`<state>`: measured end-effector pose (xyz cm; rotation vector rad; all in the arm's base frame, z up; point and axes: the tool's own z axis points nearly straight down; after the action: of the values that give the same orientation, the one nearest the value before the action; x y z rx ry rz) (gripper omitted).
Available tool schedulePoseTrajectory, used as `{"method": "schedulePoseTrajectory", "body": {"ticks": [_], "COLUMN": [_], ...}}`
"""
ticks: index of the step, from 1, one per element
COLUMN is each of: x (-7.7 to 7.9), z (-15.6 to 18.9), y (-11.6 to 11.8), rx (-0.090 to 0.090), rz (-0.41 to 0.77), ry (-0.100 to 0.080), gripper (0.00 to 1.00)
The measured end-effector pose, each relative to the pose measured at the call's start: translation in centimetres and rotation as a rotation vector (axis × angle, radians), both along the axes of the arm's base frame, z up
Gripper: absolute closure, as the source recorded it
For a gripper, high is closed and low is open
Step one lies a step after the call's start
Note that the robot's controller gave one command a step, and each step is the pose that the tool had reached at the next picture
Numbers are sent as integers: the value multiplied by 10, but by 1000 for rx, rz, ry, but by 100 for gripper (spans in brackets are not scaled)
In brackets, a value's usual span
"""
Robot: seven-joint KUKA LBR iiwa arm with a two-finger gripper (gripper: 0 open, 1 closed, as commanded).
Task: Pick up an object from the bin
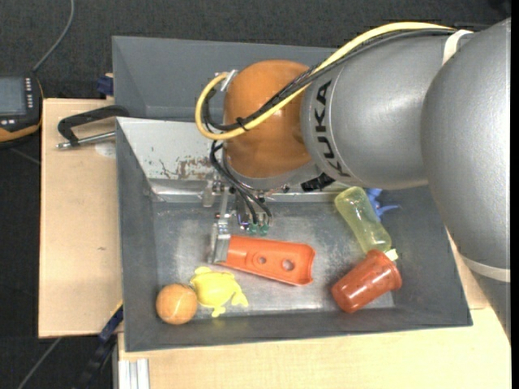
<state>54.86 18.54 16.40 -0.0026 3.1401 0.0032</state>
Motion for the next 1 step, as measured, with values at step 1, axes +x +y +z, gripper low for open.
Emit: {"method": "schedulePoseTrajectory", "body": {"ticks": [1], "x": [-5], "z": [49], "y": [-8], "rx": [-1], "rz": [25], "ry": [6], "gripper": [0]}}
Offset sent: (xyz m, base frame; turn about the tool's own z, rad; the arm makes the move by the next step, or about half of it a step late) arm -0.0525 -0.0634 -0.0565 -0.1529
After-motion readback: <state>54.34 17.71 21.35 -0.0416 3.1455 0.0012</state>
